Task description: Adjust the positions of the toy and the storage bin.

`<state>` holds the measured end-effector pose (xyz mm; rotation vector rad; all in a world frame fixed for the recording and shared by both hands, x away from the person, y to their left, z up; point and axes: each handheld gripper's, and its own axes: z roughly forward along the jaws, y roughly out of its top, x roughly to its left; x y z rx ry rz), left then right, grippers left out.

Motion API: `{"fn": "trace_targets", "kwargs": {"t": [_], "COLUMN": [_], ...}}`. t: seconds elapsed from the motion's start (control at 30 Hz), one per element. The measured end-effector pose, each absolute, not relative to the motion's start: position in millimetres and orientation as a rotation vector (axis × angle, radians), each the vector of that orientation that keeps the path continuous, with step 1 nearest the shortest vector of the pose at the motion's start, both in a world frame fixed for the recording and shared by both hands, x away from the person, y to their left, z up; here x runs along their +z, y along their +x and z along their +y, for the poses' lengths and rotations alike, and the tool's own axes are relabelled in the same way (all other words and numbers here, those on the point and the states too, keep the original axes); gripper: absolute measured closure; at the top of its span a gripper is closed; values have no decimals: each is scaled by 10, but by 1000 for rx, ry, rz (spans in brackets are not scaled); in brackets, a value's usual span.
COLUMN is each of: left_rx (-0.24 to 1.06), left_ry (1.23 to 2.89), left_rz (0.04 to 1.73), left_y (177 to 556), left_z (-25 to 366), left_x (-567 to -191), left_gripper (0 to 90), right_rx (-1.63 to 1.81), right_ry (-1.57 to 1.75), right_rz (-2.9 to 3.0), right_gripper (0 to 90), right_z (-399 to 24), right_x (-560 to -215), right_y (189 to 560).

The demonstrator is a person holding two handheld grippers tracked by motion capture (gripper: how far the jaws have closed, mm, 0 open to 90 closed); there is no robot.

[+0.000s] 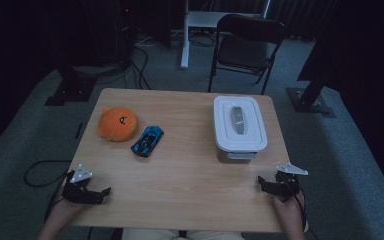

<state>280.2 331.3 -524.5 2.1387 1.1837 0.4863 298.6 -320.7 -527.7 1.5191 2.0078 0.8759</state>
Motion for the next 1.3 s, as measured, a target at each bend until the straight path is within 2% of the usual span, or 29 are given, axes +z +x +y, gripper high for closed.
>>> {"fn": "trace_targets", "kwargs": {"t": [0.6,1.3], "left_rx": [489,470], "left_ry": [2144,2202], "left_rz": [1213,1115], "left_y": [2830,3156], "left_z": [3237,2799], "left_x": [-5229,-4948], "left_gripper": [5,11], "right_rx": [878,879], "right_ry": [1515,1521], "right_rz": [2014,2012], "right_gripper": [150,149], "right_z": [-3194,-3193], "right_x": [-5276,-5276], "right_y": [2962,2963]}}
